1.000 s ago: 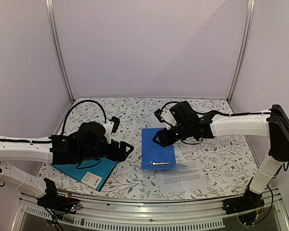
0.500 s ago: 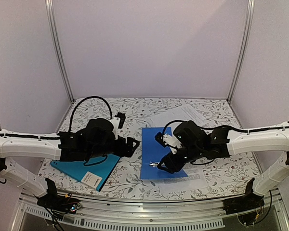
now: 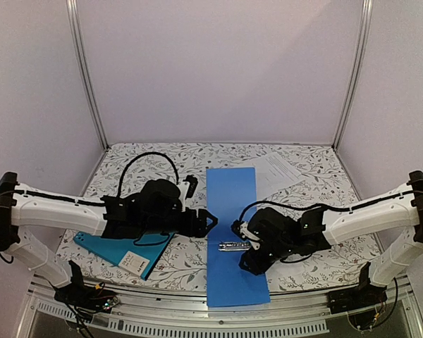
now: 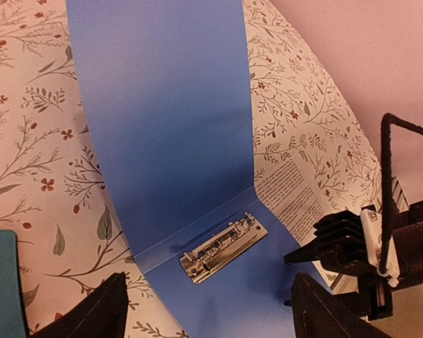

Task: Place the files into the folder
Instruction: Move the folder to the center of the board.

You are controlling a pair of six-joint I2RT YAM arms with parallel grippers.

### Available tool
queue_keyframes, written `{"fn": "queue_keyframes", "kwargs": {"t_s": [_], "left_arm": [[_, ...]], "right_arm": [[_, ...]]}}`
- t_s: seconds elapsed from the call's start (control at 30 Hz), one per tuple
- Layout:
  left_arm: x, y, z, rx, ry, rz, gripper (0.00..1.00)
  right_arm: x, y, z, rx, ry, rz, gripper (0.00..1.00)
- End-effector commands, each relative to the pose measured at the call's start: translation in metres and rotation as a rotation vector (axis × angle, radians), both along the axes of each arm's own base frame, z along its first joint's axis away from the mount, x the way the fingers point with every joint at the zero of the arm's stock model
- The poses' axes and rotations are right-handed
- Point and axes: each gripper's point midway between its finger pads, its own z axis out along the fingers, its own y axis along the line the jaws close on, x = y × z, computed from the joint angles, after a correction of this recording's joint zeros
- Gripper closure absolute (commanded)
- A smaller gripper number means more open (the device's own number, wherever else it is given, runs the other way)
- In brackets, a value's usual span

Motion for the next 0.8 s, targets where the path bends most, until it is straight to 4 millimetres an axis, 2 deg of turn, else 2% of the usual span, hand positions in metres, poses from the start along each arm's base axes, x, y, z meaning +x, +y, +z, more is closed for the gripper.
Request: {"fn": "queue_keyframes", "kwargs": {"t_s": [0.0, 0.23, 0.37, 0.53, 0.77], "left_arm": [[-0.014, -0.022, -0.008, -0.039, 0.054, -0.054, 0.21], [-0.007, -0.031, -0.014, 0.030, 0.030, -0.079, 0.24], [-0.001, -0.029, -0.023, 0.043, 0.044, -0.068, 0.30], [0.002, -0.021, -0.038, 0.071, 0.074, -0.041, 0.32], [0.009, -0.002, -0.041, 0.058, 0.087, 0.019, 0.33]], "right_arm": [[0.010, 0.004, -0.015, -0.036, -0.027, -0.051, 0.52], [0.019, 0.016, -0.027, -0.078, -0.041, -0.050, 0.53], [0.025, 0.021, -0.033, -0.093, -0.055, -0.064, 0.55], [0.034, 0.024, -0.034, -0.070, -0.045, -0.090, 0.56], [0.049, 0.032, -0.038, 0.015, 0.000, -0.124, 0.58]]}}
